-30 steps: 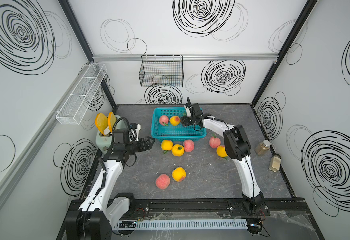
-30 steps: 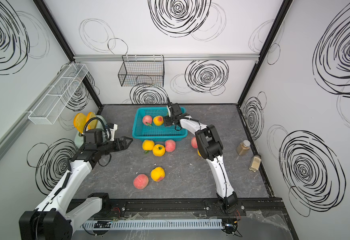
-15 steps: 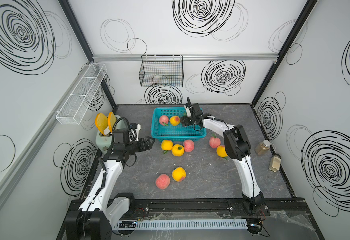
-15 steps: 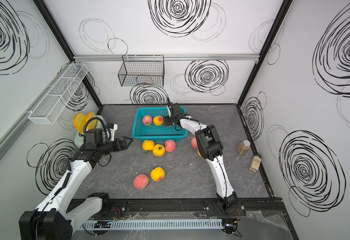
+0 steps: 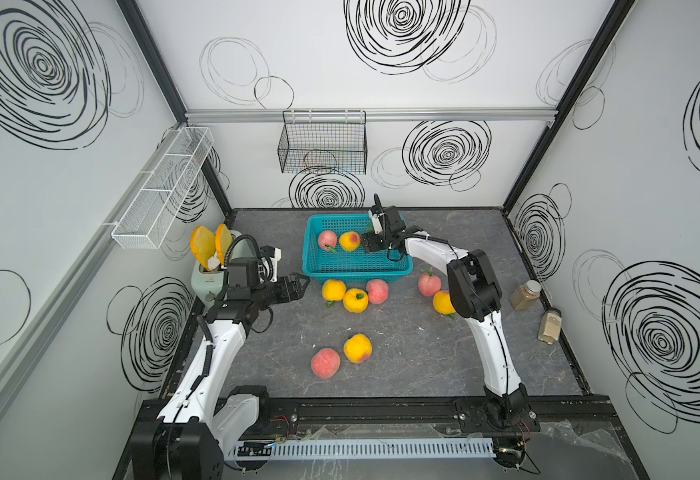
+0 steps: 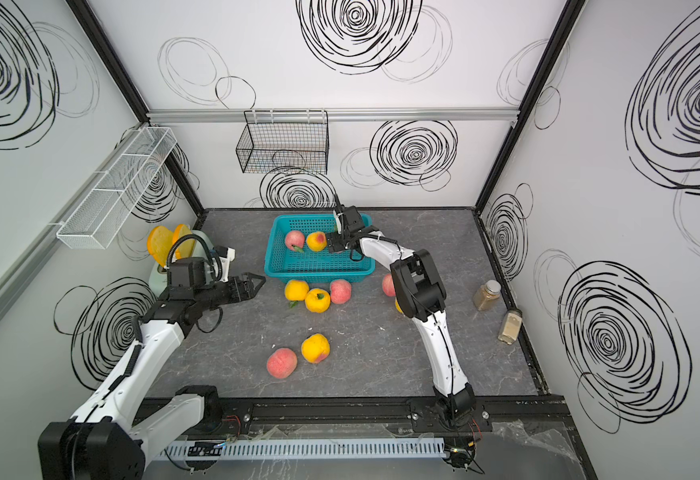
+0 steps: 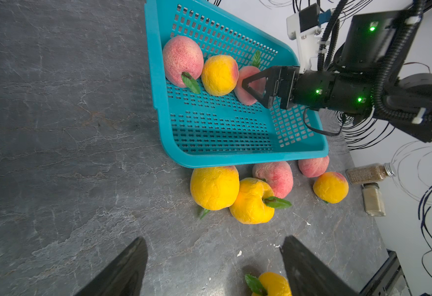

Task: Put the peaches into the basket
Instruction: Place the peach in the basket.

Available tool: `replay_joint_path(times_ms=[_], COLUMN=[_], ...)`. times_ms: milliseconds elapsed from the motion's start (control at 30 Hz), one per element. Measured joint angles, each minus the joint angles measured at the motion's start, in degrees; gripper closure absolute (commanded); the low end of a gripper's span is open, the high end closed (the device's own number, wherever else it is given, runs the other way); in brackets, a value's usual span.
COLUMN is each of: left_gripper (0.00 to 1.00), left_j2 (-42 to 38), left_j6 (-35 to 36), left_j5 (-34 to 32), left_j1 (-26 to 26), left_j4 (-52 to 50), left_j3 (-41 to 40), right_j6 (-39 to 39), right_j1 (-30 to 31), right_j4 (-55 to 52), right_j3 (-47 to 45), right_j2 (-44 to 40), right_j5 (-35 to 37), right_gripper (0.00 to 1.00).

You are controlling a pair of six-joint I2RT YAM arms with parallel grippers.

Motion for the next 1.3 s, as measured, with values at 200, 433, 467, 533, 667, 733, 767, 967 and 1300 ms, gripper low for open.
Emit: replay_joint_path(times_ms=[200,433,467,533,667,733,767,967,1300], left_gripper=[0.14,0.14,0.14,0.14,0.14,0.14,0.14,0.14,0.14], left_j2=[0.0,0.0,0.0,0.0,0.1,0.2,0.3,0.4,0.7], left_j6=[0.0,0.0,0.0,0.0,0.0,0.0,0.0,0.0,0.0], left_j5=[0.0,0.0,0.0,0.0,0.0,0.0,0.0,0.0,0.0], left_j1=[0.0,0.0,0.0,0.0,0.0,0.0,0.0,0.0,0.0], left_j4=[0.0,0.0,0.0,0.0,0.0,0.0,0.0,0.0,0.0], left_j3=[0.0,0.0,0.0,0.0,0.0,0.0,0.0,0.0,0.0], right_j6=[-0.1,-0.4,-0.5,-0.5,-0.7,-0.9,-1.0,-1.9,-3.8], right_j1=[0.0,0.0,0.0,0.0,0.0,0.0,0.0,0.2,0.3], right_j4=[0.0,-0.5,-0.6,-0.8,-0.9,-0.9,-0.9,-0.5,3.5], right_j3=[0.0,0.7,0.7,0.7,0.7,0.6,0.4,-4.0,-21.4], right_j2=[0.0,-0.8,-1.1,-1.9,-4.4,-6.1,-7.0,-14.3,-28.5], right_j5=[0.0,0.2,0.2,0.3,0.5,0.7,0.7,1.9,3.1], right_gripper=[0.14,0.13,0.13,0.13,0.13,0.13,0.13,0.13,0.13])
